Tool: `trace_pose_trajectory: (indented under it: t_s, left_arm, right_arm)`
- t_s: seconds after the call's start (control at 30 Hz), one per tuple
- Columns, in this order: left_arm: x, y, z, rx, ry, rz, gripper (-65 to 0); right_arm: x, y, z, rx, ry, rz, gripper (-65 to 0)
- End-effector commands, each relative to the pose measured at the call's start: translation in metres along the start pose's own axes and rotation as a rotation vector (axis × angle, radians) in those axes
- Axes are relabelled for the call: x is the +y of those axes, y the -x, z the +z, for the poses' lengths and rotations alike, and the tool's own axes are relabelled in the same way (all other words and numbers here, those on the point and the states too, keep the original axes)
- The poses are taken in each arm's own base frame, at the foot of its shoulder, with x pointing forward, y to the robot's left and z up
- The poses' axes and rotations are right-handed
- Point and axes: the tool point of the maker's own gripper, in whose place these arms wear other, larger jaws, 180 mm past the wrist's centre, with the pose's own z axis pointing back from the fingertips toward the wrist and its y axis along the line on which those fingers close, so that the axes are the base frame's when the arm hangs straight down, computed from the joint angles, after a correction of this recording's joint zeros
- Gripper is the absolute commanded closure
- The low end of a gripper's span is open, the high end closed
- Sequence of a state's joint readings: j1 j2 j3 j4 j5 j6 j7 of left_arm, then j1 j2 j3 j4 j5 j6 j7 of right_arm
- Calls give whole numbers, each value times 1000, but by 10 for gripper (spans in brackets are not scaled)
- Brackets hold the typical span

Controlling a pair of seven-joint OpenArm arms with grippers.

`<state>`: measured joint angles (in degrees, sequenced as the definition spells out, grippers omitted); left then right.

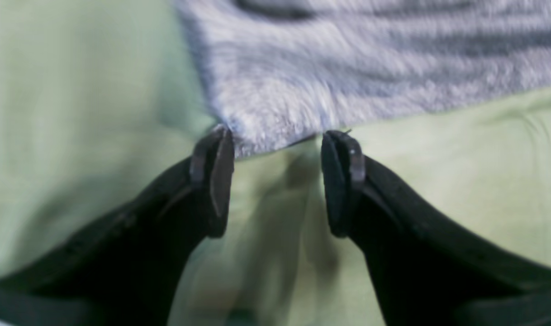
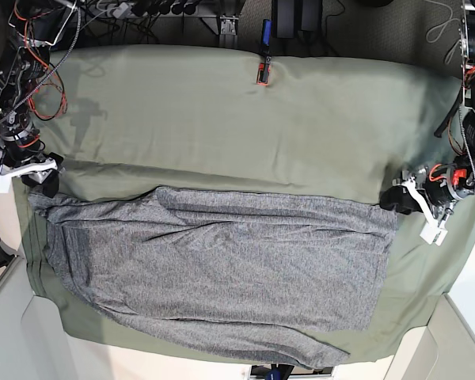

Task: Fold the T-shirt properly
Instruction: 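Drag the folded edge with both grippers further toward the hem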

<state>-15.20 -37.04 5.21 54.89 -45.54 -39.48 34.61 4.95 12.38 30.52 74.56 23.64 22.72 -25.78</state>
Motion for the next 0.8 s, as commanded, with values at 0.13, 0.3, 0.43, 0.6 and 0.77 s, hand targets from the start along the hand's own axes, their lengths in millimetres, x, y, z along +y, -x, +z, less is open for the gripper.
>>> trace_pose_trajectory:
  t_s: [0.13, 0.3, 0.43, 0.6, 0.77]
  left_arm:
    - [4, -25, 3, -84, -24, -29, -337]
    - [9, -28, 4, -116, -39, 10, -337]
    - [10, -19, 1, -94, -42, 25, -337]
    - [25, -8, -1, -57, -119, 59, -337]
    - [29, -18, 0, -96, -136, 55, -337]
  right_arm:
    - [-1, -30, 0, -86, 9, -3, -321]
    - [-1, -32, -5, -91, 15, -19, -321]
    - [-4, -26, -17, -63, 17, -60, -321]
    - [-4, -13, -28, -24, 9, -99, -321]
    - [-3, -9, -29, -17, 4, -103, -321]
